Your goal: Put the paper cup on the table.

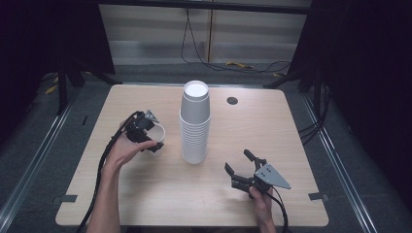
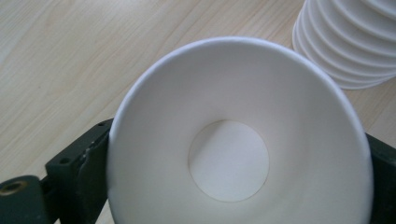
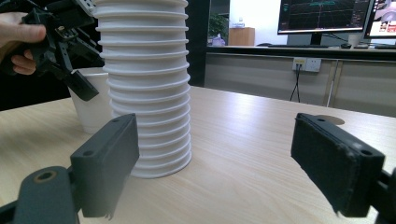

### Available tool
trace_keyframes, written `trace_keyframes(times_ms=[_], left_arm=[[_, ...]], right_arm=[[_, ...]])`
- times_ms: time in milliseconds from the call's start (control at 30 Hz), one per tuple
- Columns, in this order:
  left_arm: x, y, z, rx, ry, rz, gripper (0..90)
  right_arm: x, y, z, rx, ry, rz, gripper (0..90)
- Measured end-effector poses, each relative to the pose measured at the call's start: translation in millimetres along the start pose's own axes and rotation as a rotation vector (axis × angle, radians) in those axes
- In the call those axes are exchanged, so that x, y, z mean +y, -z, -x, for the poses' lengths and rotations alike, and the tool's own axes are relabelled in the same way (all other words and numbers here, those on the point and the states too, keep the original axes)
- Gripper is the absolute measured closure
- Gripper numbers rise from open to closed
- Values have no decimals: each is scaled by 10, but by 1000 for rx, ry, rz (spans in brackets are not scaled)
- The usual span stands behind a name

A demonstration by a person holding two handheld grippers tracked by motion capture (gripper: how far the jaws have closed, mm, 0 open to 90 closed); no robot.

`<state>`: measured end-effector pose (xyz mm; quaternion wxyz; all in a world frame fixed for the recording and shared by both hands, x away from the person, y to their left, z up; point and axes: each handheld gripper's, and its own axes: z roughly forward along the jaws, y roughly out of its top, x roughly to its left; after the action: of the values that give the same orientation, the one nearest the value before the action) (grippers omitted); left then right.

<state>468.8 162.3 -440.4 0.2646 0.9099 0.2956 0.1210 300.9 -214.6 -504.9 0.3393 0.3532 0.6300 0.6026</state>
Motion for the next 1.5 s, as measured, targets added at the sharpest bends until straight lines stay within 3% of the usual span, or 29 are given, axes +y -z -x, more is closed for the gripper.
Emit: trace_keyframes(times_ms=[100, 267, 400, 533, 600, 667, 833, 1000, 1167, 1267, 1400, 1500], left_arm=[[-59, -15, -17, -17, 30, 40, 45], [-128, -23, -14, -5, 49, 90, 45], [-178, -35, 15, 19, 44, 83, 53], [-280, -29, 15, 29, 69, 119, 87], [-347, -44, 13, 0, 86, 141, 118], [-394, -50, 27, -2, 105, 175, 135], [-472, -23, 39, 6, 94, 187, 141], [-580, -38, 54, 15, 138, 257, 143], [-629, -31, 96, 53, 124, 253, 149], [-687, -78, 100, 27, 161, 262, 154], [-756, -110, 118, 24, 176, 268, 154], [-808, -92, 142, 24, 200, 302, 154]], right_arm=[[0, 0, 0, 1, -1, -1, 151], [0, 2, 0, 1, 1, 0, 151], [0, 0, 0, 3, 3, 3, 151], [0, 4, -1, 6, 2, 0, 150], [0, 4, 0, 5, 1, 1, 151], [0, 5, -1, 7, 3, 1, 150], [0, 4, -1, 7, 0, 0, 151], [1, 3, 0, 9, 0, -2, 151], [1, 2, 1, 9, 0, -2, 150], [1, 3, 0, 9, 0, -2, 150], [1, 3, 0, 11, 1, -2, 151], [1, 2, 1, 11, 0, -3, 150]])
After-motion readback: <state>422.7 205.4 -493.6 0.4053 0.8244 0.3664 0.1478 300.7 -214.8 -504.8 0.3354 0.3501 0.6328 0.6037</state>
